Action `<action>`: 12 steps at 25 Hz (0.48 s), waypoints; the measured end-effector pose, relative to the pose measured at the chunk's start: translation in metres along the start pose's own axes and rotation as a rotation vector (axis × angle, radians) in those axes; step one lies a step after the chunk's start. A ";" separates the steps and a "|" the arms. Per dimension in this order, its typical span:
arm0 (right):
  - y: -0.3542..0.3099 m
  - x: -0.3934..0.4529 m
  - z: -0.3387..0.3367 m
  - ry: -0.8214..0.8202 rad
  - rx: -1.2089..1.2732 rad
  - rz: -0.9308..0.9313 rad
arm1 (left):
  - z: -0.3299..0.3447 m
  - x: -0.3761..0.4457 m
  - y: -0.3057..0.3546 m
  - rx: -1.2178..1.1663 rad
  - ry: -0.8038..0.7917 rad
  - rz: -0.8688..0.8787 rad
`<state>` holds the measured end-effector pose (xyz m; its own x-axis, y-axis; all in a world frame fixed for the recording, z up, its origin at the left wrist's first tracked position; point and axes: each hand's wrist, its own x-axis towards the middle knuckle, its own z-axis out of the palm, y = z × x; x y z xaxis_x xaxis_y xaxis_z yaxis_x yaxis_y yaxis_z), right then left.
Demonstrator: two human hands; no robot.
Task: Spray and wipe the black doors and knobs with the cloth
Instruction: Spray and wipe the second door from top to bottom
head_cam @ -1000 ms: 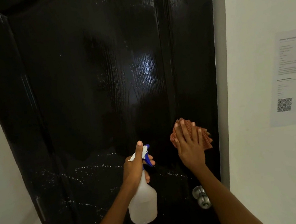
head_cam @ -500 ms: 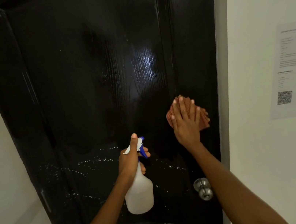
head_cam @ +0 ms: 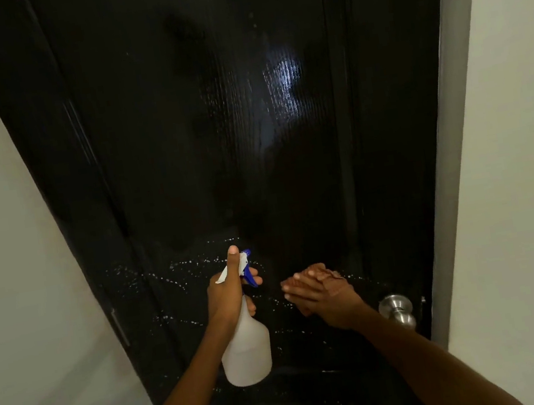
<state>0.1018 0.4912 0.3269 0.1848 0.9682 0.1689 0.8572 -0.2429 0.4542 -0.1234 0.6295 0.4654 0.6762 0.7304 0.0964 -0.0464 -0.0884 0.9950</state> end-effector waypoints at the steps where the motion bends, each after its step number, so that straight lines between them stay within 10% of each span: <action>1: 0.003 -0.012 0.007 0.036 -0.019 0.018 | 0.000 0.000 -0.004 0.009 -0.002 -0.014; 12: 0.033 0.049 -0.088 0.561 0.112 0.573 | -0.006 0.009 -0.017 -0.010 0.068 -0.086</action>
<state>0.0965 0.5251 0.4268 0.3664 0.5130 0.7763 0.7509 -0.6557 0.0789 -0.1205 0.6414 0.4496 0.6266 0.7792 0.0118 0.0022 -0.0169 0.9999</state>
